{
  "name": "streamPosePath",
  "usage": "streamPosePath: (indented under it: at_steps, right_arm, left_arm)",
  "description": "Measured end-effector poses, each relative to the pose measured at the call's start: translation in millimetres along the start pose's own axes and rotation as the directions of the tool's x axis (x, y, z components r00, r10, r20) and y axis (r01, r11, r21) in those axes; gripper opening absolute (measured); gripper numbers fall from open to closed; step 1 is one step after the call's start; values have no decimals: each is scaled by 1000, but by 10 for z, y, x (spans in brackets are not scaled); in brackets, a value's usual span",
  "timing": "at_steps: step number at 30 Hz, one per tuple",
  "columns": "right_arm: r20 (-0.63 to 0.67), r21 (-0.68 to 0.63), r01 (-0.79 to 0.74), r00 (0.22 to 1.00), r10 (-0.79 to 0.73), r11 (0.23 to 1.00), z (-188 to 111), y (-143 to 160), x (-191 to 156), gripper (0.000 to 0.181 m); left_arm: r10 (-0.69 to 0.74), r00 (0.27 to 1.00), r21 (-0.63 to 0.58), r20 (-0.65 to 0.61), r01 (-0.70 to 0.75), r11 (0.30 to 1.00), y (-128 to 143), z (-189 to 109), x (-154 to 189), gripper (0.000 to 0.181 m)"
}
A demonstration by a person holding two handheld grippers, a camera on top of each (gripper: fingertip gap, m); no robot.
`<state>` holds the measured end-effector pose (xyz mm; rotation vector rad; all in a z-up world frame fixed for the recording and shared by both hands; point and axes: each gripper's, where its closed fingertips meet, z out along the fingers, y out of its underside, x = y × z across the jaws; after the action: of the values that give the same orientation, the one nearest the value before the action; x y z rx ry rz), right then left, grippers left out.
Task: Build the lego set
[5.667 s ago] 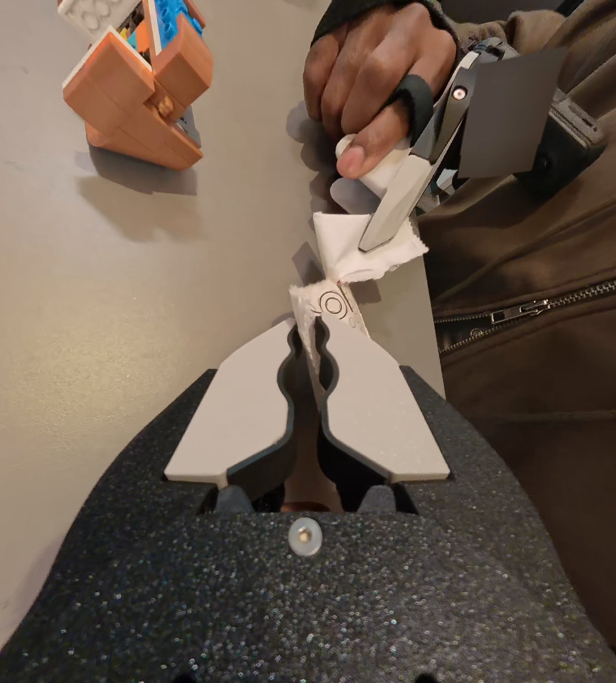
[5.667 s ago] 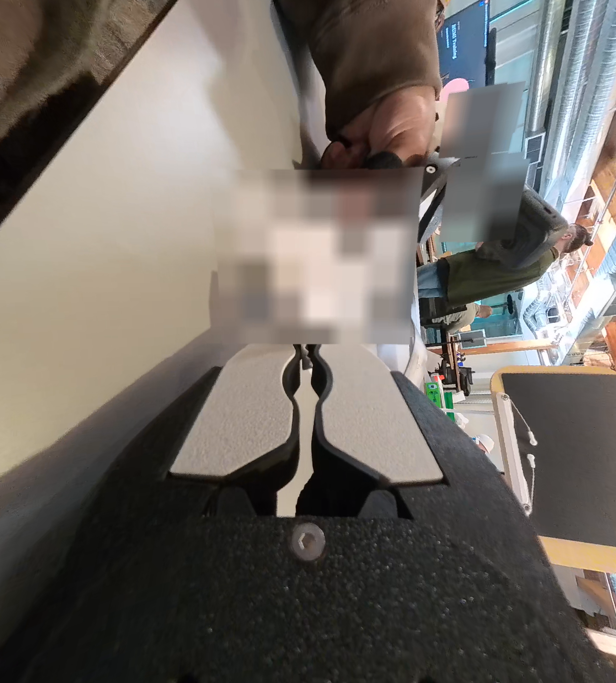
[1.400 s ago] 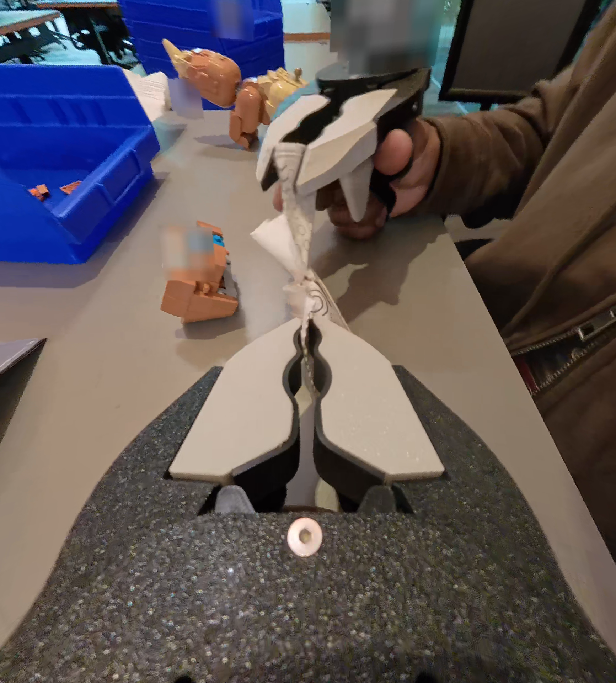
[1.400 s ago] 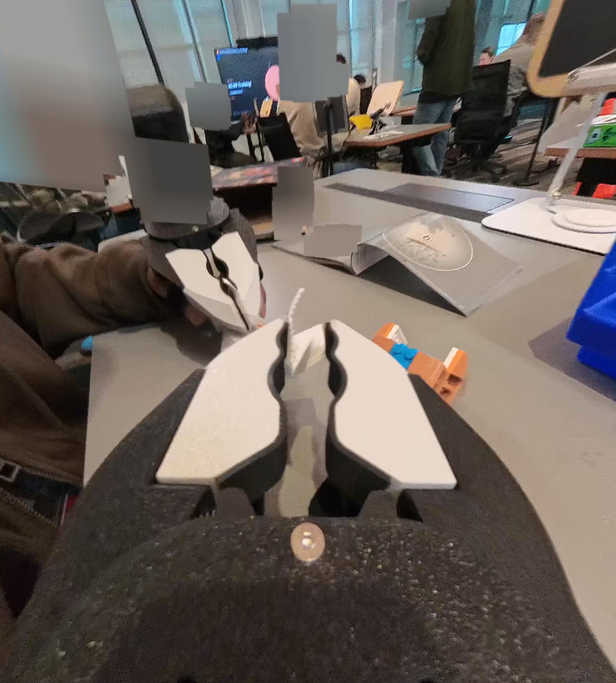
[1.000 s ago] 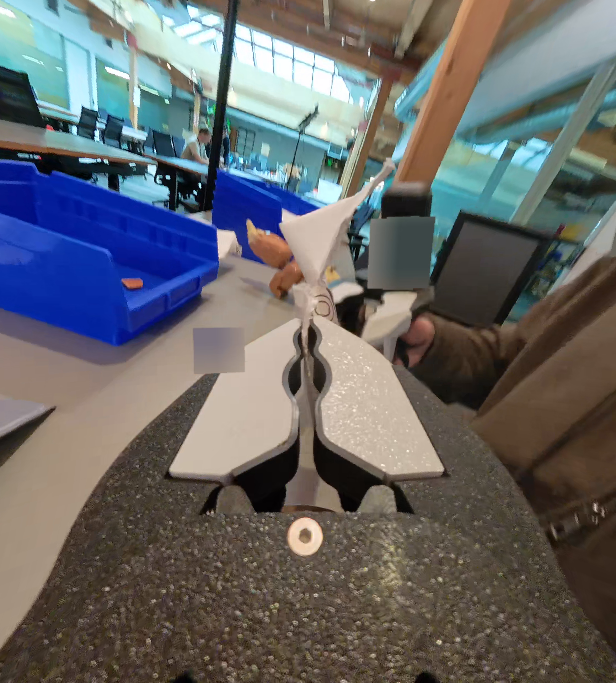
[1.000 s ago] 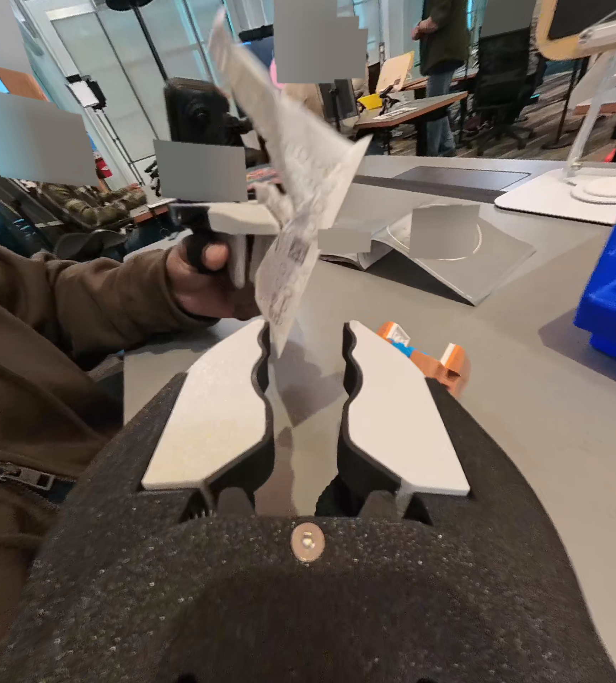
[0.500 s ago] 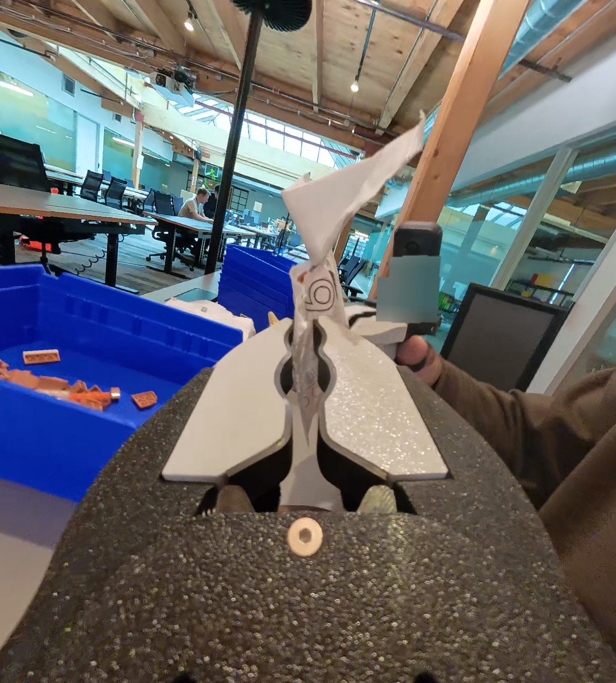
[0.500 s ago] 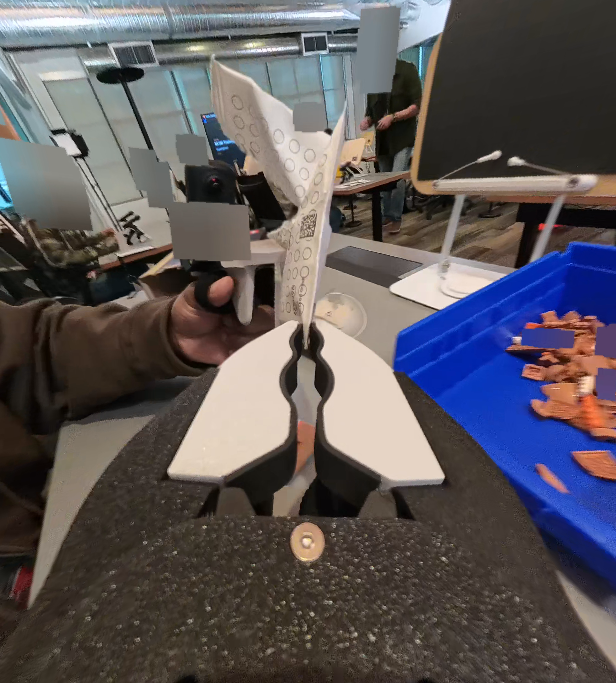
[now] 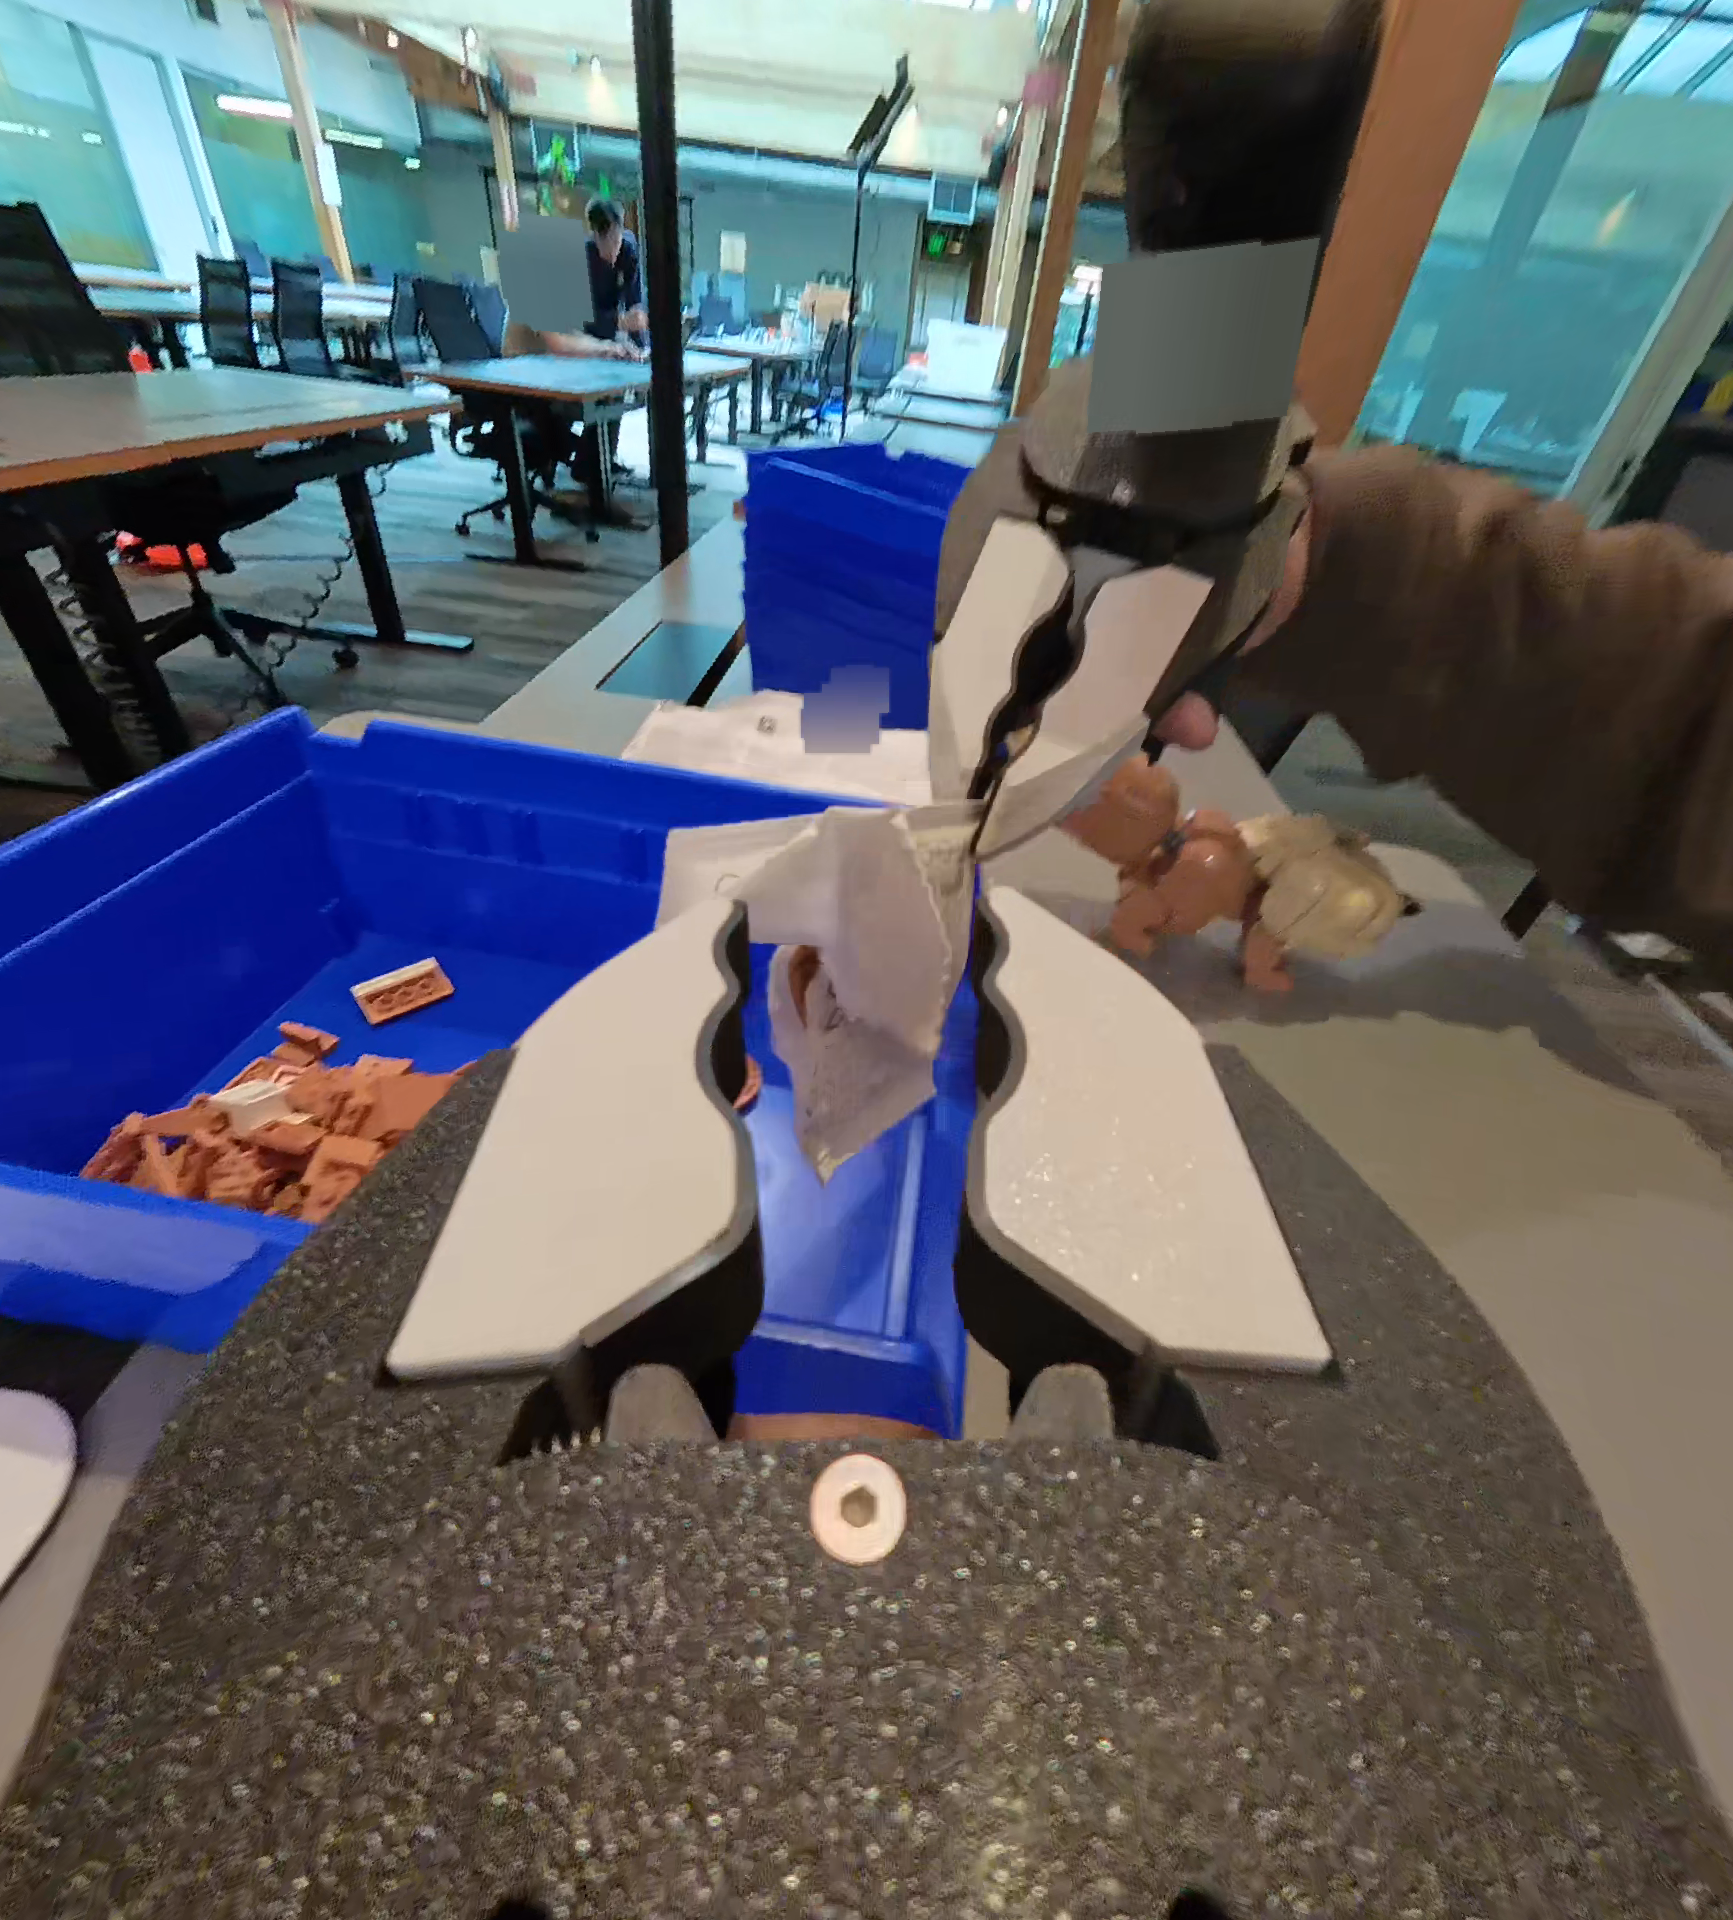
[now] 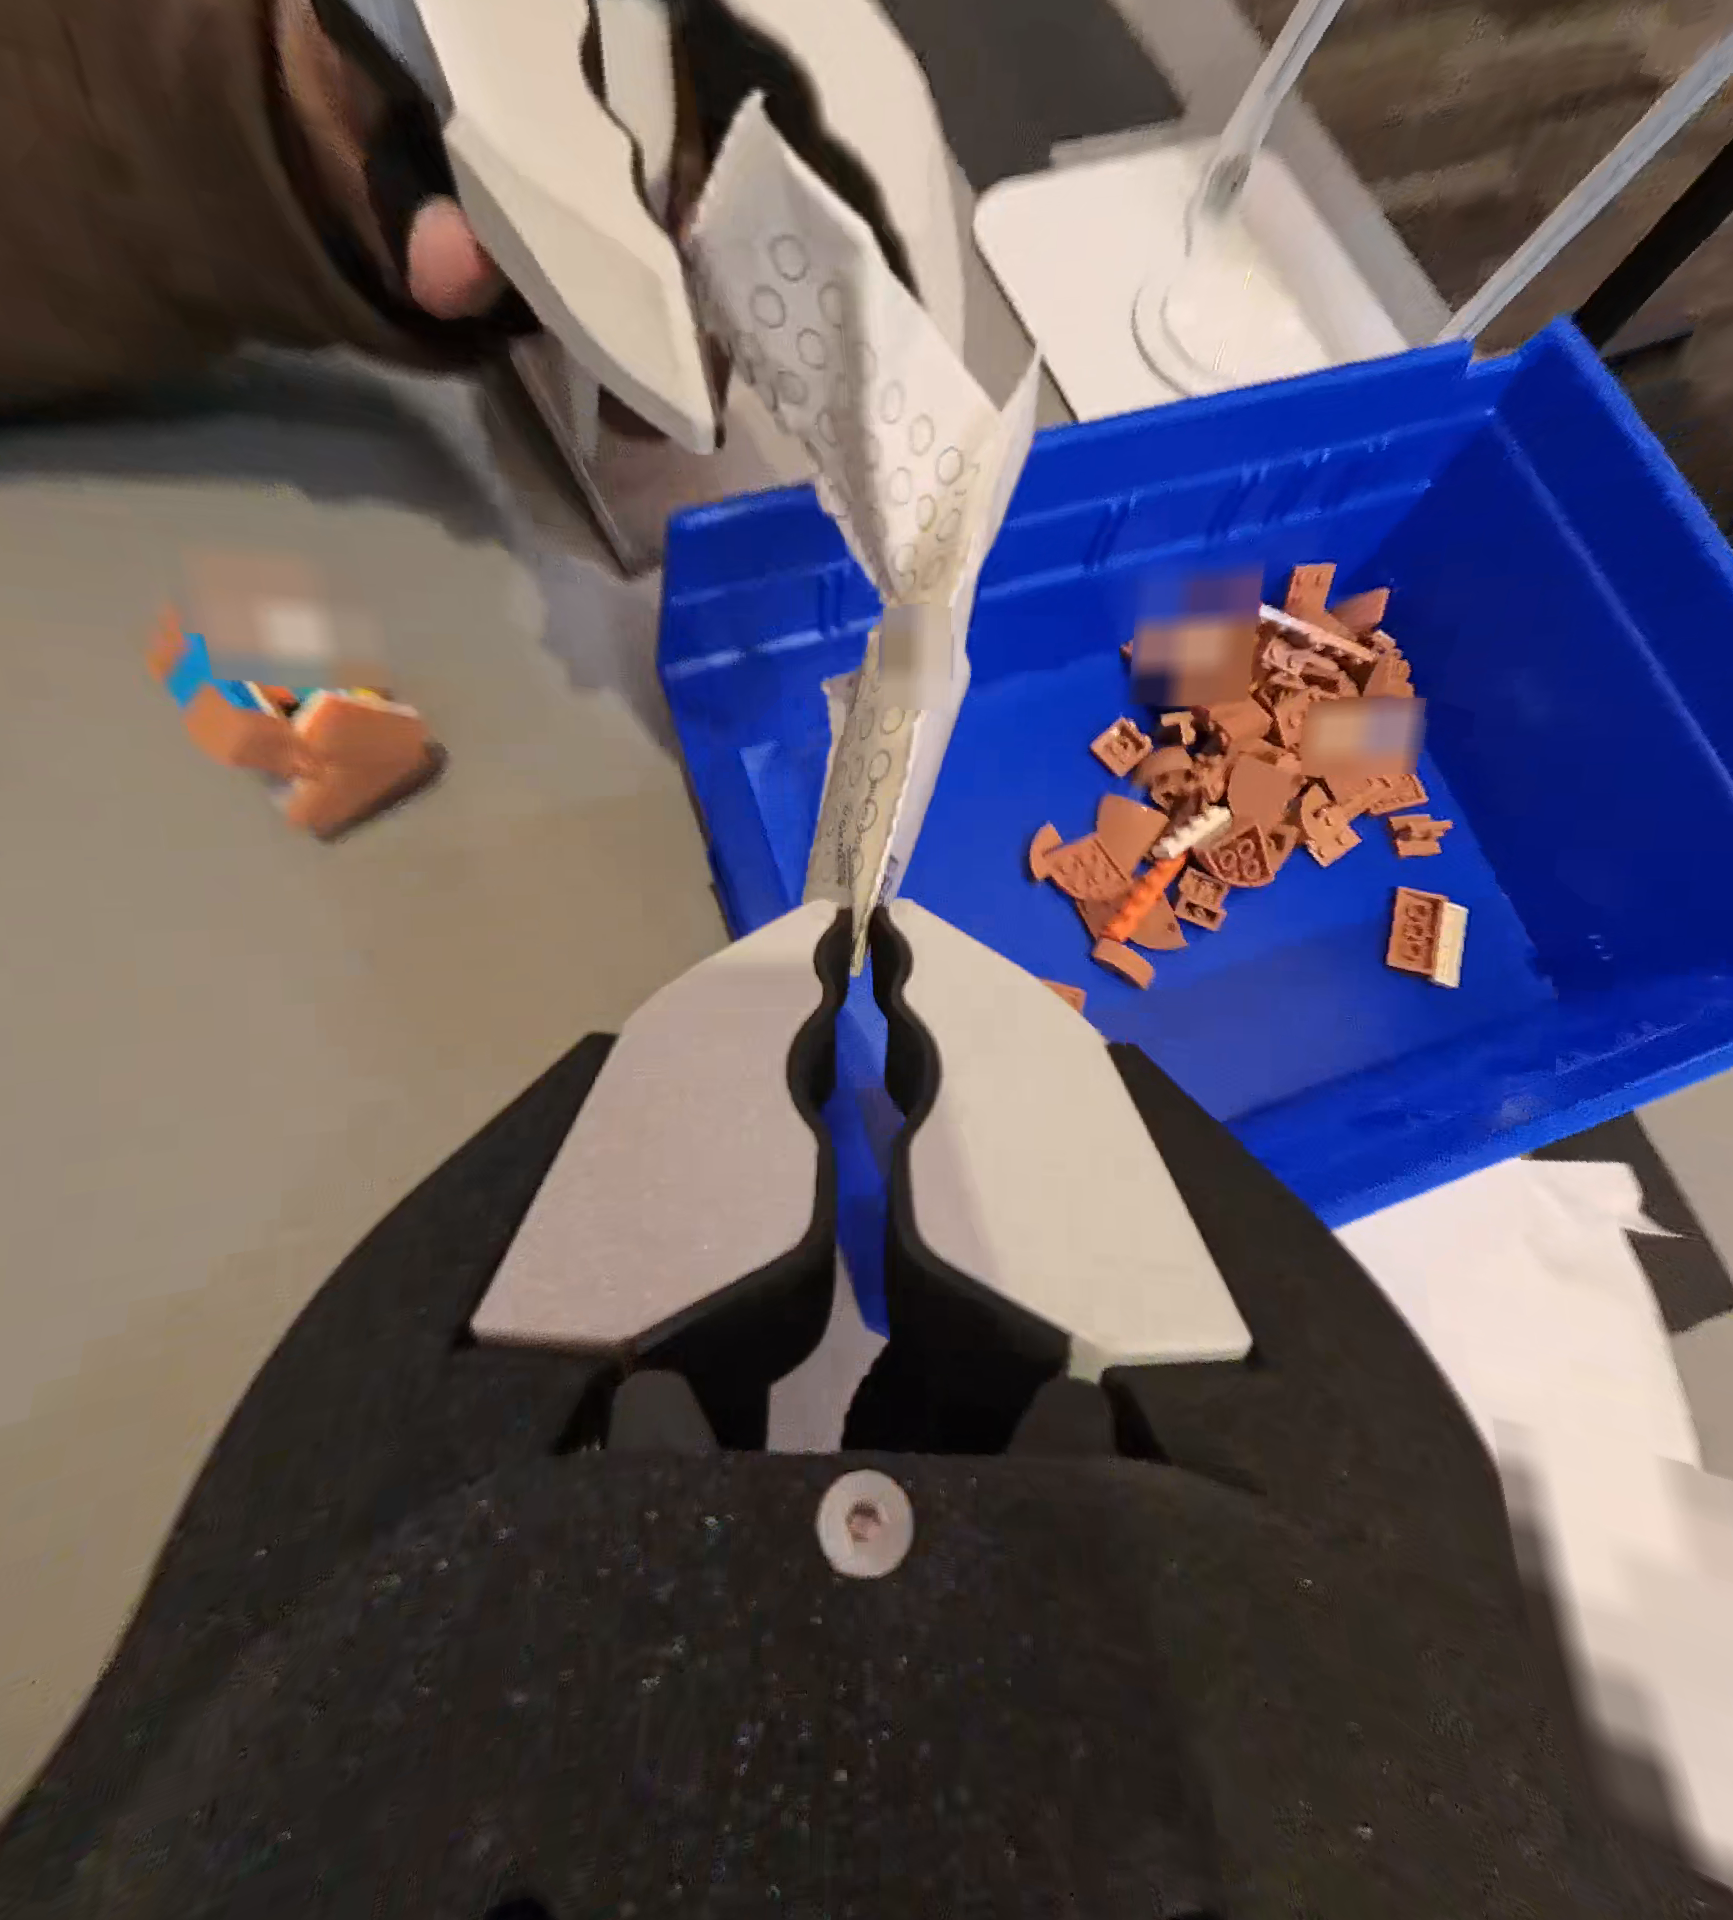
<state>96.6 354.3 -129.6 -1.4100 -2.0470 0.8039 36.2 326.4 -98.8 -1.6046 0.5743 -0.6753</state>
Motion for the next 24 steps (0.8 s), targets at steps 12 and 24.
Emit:
streamPosePath:
  at_steps: [12, 24]
  right_arm:
    - [99, -366, 221, 975, -198, 904, 397, 248, 262, 4]
    - [231, -417, 300, 948, -219, 858, 446, 81, 175, 4]
  left_arm:
    - [82, 994, -261, 69, -61, 963, 289, -59, -411, 56]
    - [449, 877, -600, -171, -454, 659, 514, 243, -283, 28]
